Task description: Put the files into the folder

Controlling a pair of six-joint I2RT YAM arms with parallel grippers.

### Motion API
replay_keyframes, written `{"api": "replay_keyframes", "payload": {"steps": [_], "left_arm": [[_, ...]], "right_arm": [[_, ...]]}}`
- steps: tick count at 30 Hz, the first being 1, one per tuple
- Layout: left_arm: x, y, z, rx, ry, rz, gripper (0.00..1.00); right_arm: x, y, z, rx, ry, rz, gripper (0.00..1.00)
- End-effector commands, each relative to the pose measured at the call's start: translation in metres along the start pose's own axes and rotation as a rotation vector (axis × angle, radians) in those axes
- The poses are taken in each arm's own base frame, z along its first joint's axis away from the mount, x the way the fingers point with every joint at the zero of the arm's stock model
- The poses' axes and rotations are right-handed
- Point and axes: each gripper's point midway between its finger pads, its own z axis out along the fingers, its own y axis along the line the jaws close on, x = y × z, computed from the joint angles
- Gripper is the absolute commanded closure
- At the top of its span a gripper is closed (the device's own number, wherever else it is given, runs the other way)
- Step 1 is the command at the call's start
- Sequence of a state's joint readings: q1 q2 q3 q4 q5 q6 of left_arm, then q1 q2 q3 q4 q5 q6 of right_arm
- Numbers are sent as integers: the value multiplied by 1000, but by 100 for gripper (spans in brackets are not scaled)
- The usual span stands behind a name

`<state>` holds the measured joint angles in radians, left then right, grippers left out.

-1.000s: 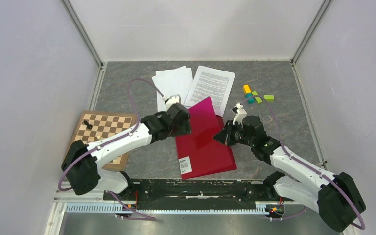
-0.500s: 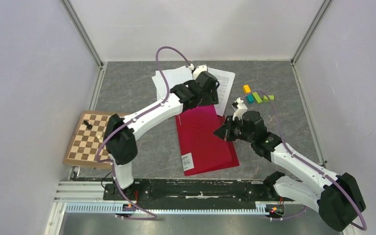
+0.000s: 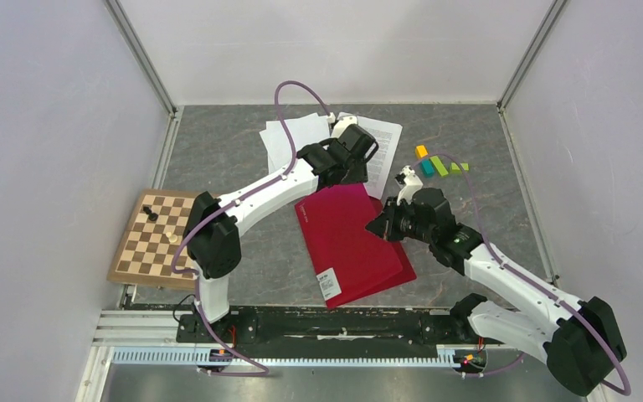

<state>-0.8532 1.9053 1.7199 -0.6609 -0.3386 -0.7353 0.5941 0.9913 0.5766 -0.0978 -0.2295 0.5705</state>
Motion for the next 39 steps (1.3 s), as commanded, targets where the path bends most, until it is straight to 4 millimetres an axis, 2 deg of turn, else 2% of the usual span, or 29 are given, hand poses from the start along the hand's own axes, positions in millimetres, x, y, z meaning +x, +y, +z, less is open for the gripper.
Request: {"api": "replay_keyframes", "payload": {"steps": [1,4,8,12,14,16,19,25,26,28,32,36,39], "left_arm": [[-11,-10,-8,19,-13,40,55],[-10,-12,-10,29,0,42,55],[-13,-14,-17,37,6,40,37],[-14,-14,-20,28,16,53,38],[-14,-11,-22,20,20,55,50],[-14,-11,-24,19,22,60,57],[-17,-10,-30,19,14,65,75],[-20,-6,-41,22,9,88,97],[-19,-6,-43,29,15,93,98],[-17,-7,-47,45,25,101,98],[-16,-5,-59,72,30,95,98],[-19,-7,-77,132,17,75,98],[-16,-4,-87,196,12,48,98]], "right_arm": [[-39,22,-9,-27,-112,-65,100],[-45,26,-11,-20,-123,-86,100],[-47,29,-11,-6,-118,-115,100],[-50,33,-11,35,-118,-152,100],[-57,38,-14,71,-132,-186,100],[-63,42,-16,83,-145,-201,100],[-66,51,-16,77,-144,-220,100],[-66,66,-13,45,-134,-234,100],[-66,67,-13,40,-131,-235,98],[-66,71,-15,25,-132,-235,87],[-68,80,-22,-15,-145,-238,33],[-75,89,-38,-54,-188,-251,10],[-76,88,-52,-65,-221,-251,2]]}}
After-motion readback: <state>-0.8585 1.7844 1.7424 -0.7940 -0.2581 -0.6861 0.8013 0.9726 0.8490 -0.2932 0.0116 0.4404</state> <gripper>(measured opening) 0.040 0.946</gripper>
